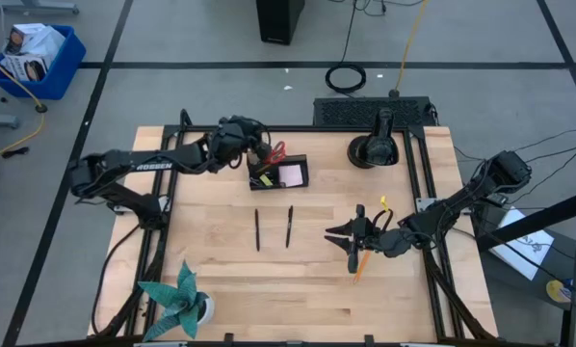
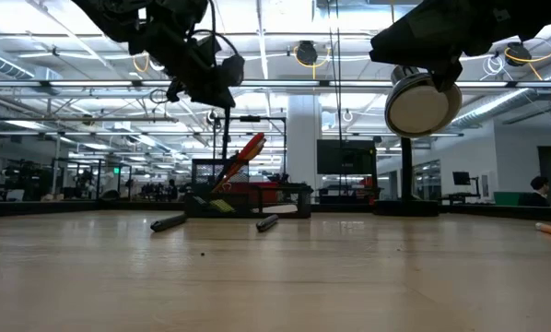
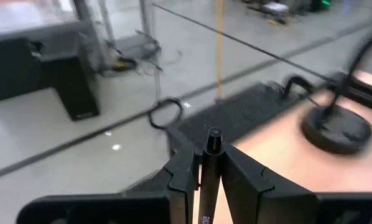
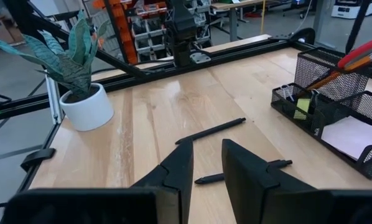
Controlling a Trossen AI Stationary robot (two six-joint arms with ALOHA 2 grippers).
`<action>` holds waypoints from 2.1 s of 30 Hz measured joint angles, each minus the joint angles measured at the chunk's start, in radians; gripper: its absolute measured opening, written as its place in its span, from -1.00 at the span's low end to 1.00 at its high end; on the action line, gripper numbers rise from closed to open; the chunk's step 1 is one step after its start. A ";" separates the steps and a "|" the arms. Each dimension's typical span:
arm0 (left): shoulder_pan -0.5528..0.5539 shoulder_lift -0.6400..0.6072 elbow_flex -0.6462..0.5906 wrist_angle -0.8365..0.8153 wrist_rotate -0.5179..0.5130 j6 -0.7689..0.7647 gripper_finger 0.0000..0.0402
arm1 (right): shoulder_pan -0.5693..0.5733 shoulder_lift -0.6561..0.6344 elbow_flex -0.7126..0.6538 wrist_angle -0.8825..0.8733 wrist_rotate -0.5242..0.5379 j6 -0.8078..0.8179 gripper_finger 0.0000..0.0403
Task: Pick and place office supplies into organizer
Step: Put the black pen into the black desk organizer, then put the orange pencil into the black desk organizer
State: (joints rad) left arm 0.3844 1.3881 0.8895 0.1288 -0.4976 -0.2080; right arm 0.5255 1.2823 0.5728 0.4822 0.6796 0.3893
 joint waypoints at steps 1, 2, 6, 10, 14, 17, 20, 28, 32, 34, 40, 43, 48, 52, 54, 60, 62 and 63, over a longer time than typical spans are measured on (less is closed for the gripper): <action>-0.015 -0.004 0.000 0.000 0.001 0.007 -0.68 | 0.000 0.000 0.000 -0.001 0.000 0.005 -0.63; -0.030 -0.009 0.000 0.006 -0.001 0.017 -0.68 | 0.000 0.000 0.000 -0.001 0.000 0.008 -0.63; -0.079 -0.032 0.001 -0.039 -0.036 0.050 -0.68 | 0.000 0.000 0.000 -0.001 0.000 0.012 -0.63; -0.111 -0.033 0.001 -0.090 -0.110 0.050 -0.68 | 0.000 0.000 0.000 0.000 0.000 0.017 -0.63; -0.112 -0.033 -0.001 -0.107 -0.113 0.042 -0.68 | 0.000 0.000 0.000 0.005 0.002 0.017 -0.63; -0.105 -0.033 -0.020 -0.106 -0.104 0.029 -0.68 | -0.001 0.000 0.000 0.013 0.003 0.017 -0.63; -0.076 -0.033 -0.054 -0.092 -0.058 0.018 -0.68 | -0.002 0.000 0.000 0.015 0.003 0.015 -0.63; -0.034 -0.033 -0.142 -0.014 0.010 -0.056 -0.60 | -0.002 0.000 0.000 0.015 0.003 0.011 -0.63; -0.031 -0.033 -0.156 -0.014 0.023 -0.089 -0.33 | -0.006 0.000 0.000 0.015 0.004 0.010 -0.63; -0.032 -0.033 -0.156 -0.012 0.023 -0.098 -0.16 | -0.010 0.000 0.000 0.015 0.004 0.013 -0.63; -0.032 -0.033 -0.156 0.008 0.063 -0.110 0.30 | -0.010 0.001 0.000 0.015 0.004 0.013 -0.63; -0.036 -0.041 -0.156 0.046 0.141 -0.111 0.42 | -0.010 0.001 0.000 0.011 0.003 0.012 -0.63; -0.076 -0.041 -0.156 0.083 0.276 -0.108 0.48 | -0.010 0.001 0.000 -0.001 0.000 0.017 -0.63; -0.122 -0.041 -0.156 0.090 0.357 -0.116 0.46 | -0.010 0.001 0.000 -0.008 0.000 0.018 -0.63; -0.154 -0.042 -0.156 0.086 0.376 -0.136 0.43 | -0.010 0.001 0.000 -0.008 0.000 0.018 -0.63; -0.280 -0.042 -0.156 0.056 0.386 -0.189 0.32 | -0.005 0.001 0.000 -0.029 -0.002 0.018 -0.63; -0.329 -0.042 -0.156 0.060 0.386 -0.196 0.30 | -0.005 0.001 0.000 -0.048 -0.003 0.027 -0.63; -0.353 -0.042 -0.156 0.066 0.386 -0.200 0.29 | -0.006 0.001 0.000 -0.056 -0.004 0.040 -0.63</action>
State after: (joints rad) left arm 0.0312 1.3464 0.7330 0.1948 -0.1112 -0.4081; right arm 0.5194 1.2835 0.5732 0.4261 0.6758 0.4298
